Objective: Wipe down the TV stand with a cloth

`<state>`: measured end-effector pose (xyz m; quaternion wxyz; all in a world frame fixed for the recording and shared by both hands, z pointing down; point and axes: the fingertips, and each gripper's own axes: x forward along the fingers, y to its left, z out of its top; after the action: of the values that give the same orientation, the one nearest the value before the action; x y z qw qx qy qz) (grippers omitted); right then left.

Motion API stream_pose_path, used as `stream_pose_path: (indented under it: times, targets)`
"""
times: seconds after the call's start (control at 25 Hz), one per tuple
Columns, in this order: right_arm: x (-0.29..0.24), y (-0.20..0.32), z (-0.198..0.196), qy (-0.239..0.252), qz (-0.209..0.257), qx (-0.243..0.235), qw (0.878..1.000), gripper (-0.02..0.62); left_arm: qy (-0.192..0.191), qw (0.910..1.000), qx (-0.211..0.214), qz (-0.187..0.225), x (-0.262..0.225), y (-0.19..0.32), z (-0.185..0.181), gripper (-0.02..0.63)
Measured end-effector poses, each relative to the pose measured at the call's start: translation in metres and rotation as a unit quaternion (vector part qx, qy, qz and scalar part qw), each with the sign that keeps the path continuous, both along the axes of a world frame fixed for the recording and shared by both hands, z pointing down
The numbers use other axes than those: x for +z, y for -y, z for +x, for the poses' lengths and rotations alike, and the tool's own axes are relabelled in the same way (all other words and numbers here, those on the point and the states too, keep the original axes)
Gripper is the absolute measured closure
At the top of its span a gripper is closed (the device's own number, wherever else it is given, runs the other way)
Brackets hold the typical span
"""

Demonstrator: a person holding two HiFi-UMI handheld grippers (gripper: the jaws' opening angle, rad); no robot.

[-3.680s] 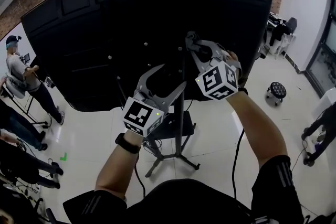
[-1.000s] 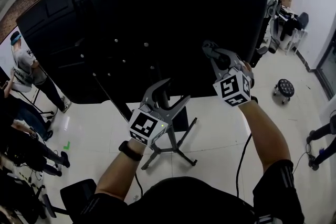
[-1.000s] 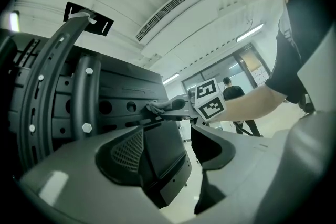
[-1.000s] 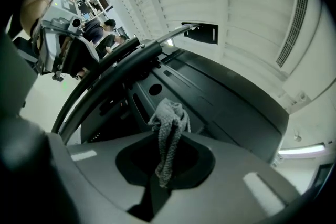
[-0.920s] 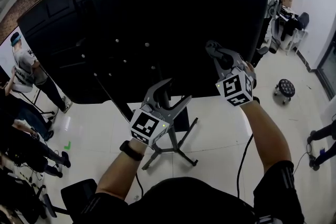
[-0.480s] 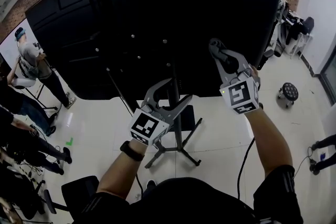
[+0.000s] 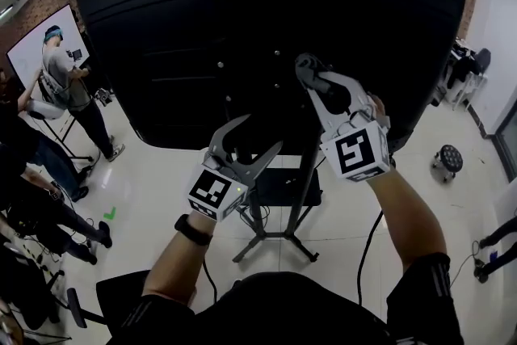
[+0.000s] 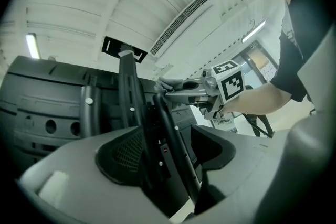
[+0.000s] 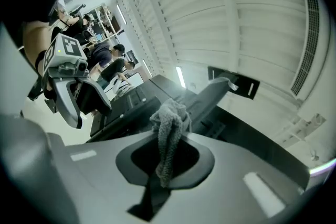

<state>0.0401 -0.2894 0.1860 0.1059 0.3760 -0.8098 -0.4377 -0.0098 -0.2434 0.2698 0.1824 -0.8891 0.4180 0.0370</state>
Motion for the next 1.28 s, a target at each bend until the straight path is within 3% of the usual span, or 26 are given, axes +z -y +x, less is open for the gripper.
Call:
stream_pose_path:
  times: [0.24, 0.36, 0.8, 1.04, 1.28]
  targets:
    - [-0.019, -0.021, -0.114, -0.023, 0.018, -0.02, 0.999, 0.574, 0.0, 0.9993, -0.03, 0.025, -0.021, -0.008, -0.1, 0.299]
    - [-0.021, -0.023, -0.17, -0.047, 0.025, -0.03, 0.998, 0.574, 0.001, 0.9989, -0.044, 0.017, -0.025, -0.008, -0.142, 0.299]
    - [-0.002, 0.014, -0.338, -0.174, 0.058, -0.005, 0.983, 0.574, 0.002, 0.9975, -0.071, 0.007, -0.022, -0.007, -0.245, 0.299]
    - [0.009, 0.038, -0.379, -0.239, 0.082, 0.034, 0.967, 0.574, -0.005, 0.9975, -0.07, 0.005, -0.02, -0.008, -0.269, 0.299]
    - [0.021, 0.064, -0.357, -0.265, 0.063, 0.084, 0.959, 0.574, -0.013, 0.9983, -0.057, 0.0, -0.017, -0.004, -0.274, 0.299]
